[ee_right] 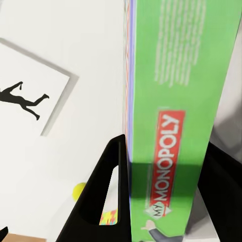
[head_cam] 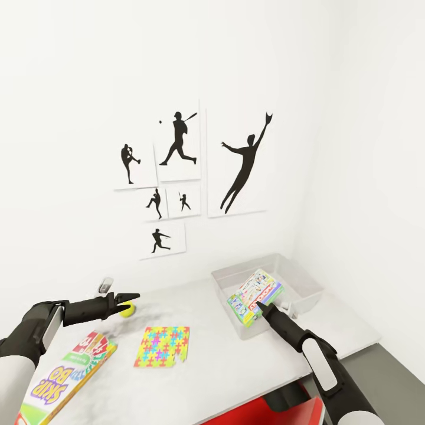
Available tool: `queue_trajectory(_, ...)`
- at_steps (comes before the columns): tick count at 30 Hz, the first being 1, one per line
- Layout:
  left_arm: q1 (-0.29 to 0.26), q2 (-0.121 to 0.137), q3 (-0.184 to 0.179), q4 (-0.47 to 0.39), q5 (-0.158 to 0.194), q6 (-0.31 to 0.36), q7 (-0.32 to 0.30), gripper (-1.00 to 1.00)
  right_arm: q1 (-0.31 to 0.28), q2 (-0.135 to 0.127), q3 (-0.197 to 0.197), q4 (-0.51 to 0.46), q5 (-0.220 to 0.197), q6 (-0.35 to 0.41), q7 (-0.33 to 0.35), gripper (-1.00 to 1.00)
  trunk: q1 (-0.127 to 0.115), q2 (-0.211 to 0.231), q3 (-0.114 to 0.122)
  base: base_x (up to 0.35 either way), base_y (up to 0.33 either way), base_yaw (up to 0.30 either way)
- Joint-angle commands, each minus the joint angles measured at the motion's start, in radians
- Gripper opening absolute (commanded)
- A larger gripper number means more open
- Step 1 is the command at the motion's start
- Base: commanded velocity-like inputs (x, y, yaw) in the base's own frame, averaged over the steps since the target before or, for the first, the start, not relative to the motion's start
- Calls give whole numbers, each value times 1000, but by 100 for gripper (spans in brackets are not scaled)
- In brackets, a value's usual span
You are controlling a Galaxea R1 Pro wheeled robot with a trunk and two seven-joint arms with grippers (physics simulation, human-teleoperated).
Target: Put all the toys in the child's room - the three board games (two on the bed and one on the table), the two jigsaw puzzles on the table, and the tennis ball on the table - inside the toy box on the table in the child's room.
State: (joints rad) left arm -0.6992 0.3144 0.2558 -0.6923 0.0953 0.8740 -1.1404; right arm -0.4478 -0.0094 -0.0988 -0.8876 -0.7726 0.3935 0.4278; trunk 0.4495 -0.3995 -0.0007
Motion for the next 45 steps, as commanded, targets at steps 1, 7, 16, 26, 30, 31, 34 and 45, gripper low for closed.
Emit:
queue_trajectory(1,0,0,1,0,3,7,-1,100,0,0,-2,1,1,7,2,-100,1,-1,-1,42,0,0)
queue_trajectory(7,0,0,0,0,3,7,-1,100,0,0,-3,1,1,7,2,-100,1,-1,-1,12,0,0)
queue_trajectory(16,0,1,1,0,4,7,-3,100,0,-3,-8,-3,-2,12,3,-100,1,-1,-1,0,0,0)
queue_trajectory(26,0,0,2,0,4,7,-3,100,-159,-3,-31,-1,-26,220,-24,-100,1,-1,-1,0,0,0)
queue_trajectory(30,0,0,1,0,4,7,-2,100,-245,-3,-68,9,-32,262,-118,-100,1,-1,-1,0,0,0)
queue_trajectory(31,0,0,1,0,4,7,-2,100,-264,-3,-73,17,-33,266,-157,-100,1,-1,-1,0,0,0)
queue_trajectory(34,0,0,0,0,4,7,-2,100,-310,-5,-80,50,-34,270,-239,-100,1,-1,-1,0,0,0)
queue_trajectory(45,0,0,0,1,4,7,-3,100,-563,-52,-124,393,-39,265,-367,-100,1,-1,-1,0,0,0)
